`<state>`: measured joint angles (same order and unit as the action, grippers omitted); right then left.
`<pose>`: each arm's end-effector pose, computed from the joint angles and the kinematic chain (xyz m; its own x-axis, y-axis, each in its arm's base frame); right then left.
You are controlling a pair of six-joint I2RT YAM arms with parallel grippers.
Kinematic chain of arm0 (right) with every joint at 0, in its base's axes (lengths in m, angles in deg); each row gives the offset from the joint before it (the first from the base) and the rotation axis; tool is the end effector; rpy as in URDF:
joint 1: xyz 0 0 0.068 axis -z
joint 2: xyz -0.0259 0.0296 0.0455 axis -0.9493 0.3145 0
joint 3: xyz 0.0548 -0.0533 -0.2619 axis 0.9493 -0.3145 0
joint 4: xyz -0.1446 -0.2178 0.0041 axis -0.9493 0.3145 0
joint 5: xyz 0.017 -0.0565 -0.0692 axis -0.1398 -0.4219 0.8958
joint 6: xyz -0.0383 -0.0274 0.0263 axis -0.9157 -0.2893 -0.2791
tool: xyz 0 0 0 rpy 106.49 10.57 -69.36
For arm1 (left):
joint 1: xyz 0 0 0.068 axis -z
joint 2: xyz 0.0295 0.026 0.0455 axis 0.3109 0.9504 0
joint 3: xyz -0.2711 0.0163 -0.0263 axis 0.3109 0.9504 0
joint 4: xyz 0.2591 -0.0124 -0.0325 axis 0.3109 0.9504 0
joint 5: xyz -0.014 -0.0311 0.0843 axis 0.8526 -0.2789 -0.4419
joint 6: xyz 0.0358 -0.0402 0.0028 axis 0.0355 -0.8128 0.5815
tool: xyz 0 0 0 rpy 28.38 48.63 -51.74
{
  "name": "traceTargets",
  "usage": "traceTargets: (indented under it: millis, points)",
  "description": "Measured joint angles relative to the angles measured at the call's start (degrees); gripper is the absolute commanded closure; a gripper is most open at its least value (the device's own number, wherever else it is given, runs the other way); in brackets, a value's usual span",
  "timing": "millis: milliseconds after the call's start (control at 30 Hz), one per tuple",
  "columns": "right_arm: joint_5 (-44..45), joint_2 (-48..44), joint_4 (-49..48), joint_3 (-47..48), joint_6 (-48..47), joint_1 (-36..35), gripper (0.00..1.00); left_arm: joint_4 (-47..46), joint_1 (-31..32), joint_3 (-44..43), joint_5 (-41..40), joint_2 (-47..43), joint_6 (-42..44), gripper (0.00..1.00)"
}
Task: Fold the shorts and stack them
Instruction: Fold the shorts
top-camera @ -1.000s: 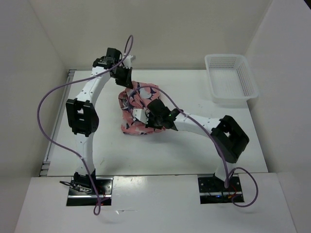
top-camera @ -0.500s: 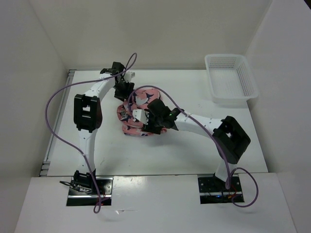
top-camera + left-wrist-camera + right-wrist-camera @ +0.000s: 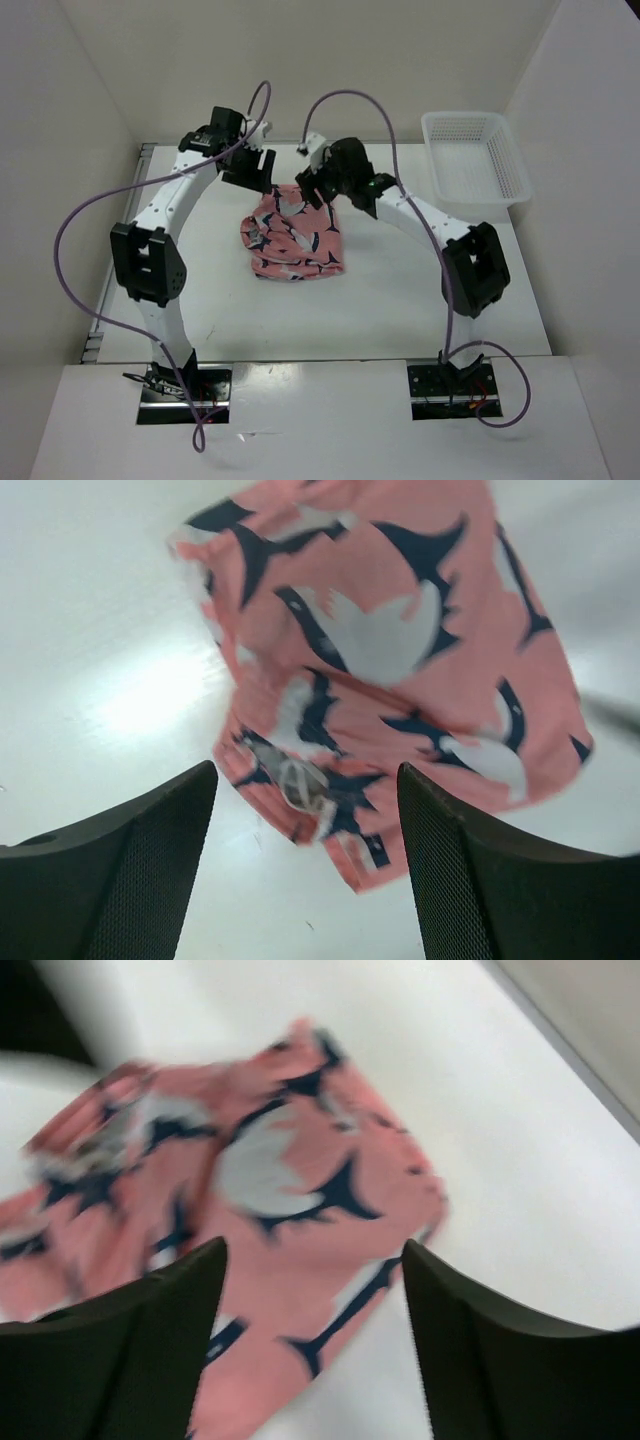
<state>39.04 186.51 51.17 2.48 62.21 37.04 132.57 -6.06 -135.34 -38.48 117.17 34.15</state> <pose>0.3492 0.2502 0.2957 -0.1632 -0.4738 -0.8654 -0.7935 0.5843 -0.1703 0.4224 -0.0973 0.3222 -0.7573 0.1577 -0.6338 0.3214 0.9348 -0.1514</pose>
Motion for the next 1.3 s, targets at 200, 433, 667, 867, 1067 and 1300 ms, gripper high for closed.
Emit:
traceTargets:
  millis: [200, 433, 667, 867, 1067, 1300]
  points:
    - [0.94, 13.25, -3.28, 8.90, 10.05, 9.77, 0.15, 0.55, 2.38, 14.45, 2.75, -6.29, 0.02, 0.20]
    - [-4.31, 25.97, -2.29, 18.97, 17.68, 12.70, 0.14, -0.13, 2.32, 20.46, 2.60, 0.90, 0.02, 0.19]
    - [-9.84, 29.16, -1.64, 19.69, 22.43, 13.20, 0.29, -1.77, 2.32, 20.50, 4.55, 2.34, -0.07, 0.50]
    - [-11.37, 30.18, -1.97, 19.26, 25.33, 13.53, 0.77, -1.14, 2.27, 21.24, 5.11, 3.15, 0.04, 0.94]
    - [-9.75, 34.38, -1.66, 22.99, 28.87, 13.77, 0.99, 0.26, 1.70, 21.38, 5.29, 3.39, 0.00, 1.00]
    - [-6.71, 35.34, -1.66, 27.10, 31.98, 13.94, 0.75, 0.87, 1.03, 24.24, 5.20, 3.28, -0.02, 0.94]
